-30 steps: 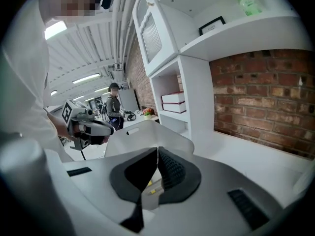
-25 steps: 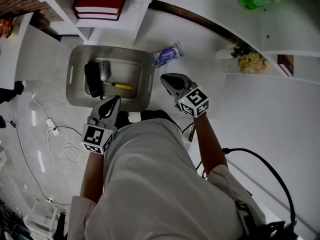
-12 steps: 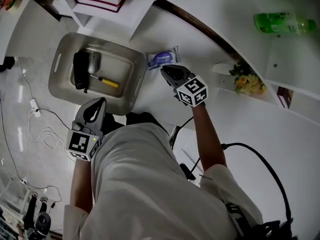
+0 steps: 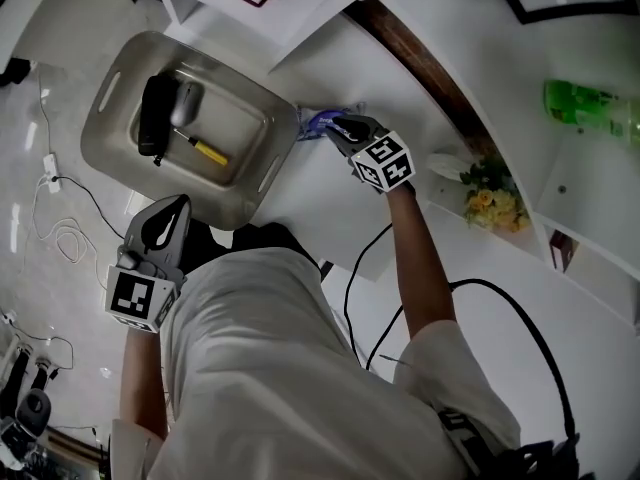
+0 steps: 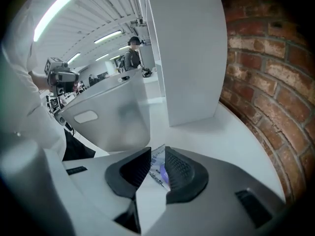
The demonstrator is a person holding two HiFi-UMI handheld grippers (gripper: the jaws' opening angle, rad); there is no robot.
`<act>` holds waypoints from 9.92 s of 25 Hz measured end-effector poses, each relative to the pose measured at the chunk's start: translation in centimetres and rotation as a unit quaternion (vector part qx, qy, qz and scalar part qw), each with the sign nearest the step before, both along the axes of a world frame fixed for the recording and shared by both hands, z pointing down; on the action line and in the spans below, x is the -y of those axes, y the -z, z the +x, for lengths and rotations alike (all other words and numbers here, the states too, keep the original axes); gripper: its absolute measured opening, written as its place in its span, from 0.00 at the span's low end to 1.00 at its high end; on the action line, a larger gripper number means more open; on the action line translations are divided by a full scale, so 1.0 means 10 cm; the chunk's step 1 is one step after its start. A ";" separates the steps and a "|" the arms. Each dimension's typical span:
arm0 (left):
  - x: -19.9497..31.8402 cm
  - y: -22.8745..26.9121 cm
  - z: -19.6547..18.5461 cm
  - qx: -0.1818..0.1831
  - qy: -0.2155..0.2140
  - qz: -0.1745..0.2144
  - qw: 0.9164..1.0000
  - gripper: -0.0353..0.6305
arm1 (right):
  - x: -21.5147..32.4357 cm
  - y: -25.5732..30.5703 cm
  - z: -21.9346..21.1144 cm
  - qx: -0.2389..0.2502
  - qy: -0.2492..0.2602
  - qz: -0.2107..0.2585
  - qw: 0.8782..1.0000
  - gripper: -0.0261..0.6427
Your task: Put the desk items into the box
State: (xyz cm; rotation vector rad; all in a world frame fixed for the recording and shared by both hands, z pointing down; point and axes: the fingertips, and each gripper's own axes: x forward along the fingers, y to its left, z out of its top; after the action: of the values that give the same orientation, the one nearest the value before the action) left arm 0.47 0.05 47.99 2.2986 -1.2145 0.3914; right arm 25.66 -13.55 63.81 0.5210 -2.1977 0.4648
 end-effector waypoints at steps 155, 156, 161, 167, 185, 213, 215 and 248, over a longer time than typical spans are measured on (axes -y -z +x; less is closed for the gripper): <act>0.28 -0.13 -1.67 -0.042 -0.059 0.014 0.997 0.06 | -0.78 -0.35 -2.85 -0.100 0.169 -0.090 0.976 0.20; 0.28 -0.13 -1.67 -0.041 -0.061 0.015 0.997 0.06 | -0.78 -0.33 -2.85 -0.098 0.167 -0.088 0.977 0.20; 0.26 -0.12 -1.62 -0.044 -0.073 0.019 0.996 0.06 | -0.72 -0.22 -2.85 -0.090 0.155 -0.067 0.981 0.20; 0.20 -0.12 -1.55 -0.045 -0.091 0.018 0.995 0.06 | -0.73 -0.01 -2.87 -0.078 0.146 -0.042 0.985 0.20; 0.14 -0.05 -1.22 -0.035 -0.134 0.036 0.990 0.06 | -0.75 1.00 -2.53 0.025 0.025 0.055 0.998 0.05; -0.65 0.39 -0.57 -0.018 -0.009 0.085 0.996 0.06 | -1.95 1.95 -1.58 0.233 -0.085 0.085 0.965 0.04; -0.76 0.43 -0.56 -0.019 0.001 0.089 0.996 0.06 | -2.00 1.95 -1.53 0.235 -0.097 0.091 0.963 0.04; -1.04 0.68 -0.84 -0.025 -0.048 0.112 0.992 0.06 | -2.10 2.14 -1.87 0.229 -0.144 0.118 0.955 0.04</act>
State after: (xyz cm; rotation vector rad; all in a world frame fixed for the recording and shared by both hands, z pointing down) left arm -7.97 10.46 41.23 2.5487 -1.1767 0.2405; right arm 6.99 7.41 42.39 0.9514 -2.6550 0.5172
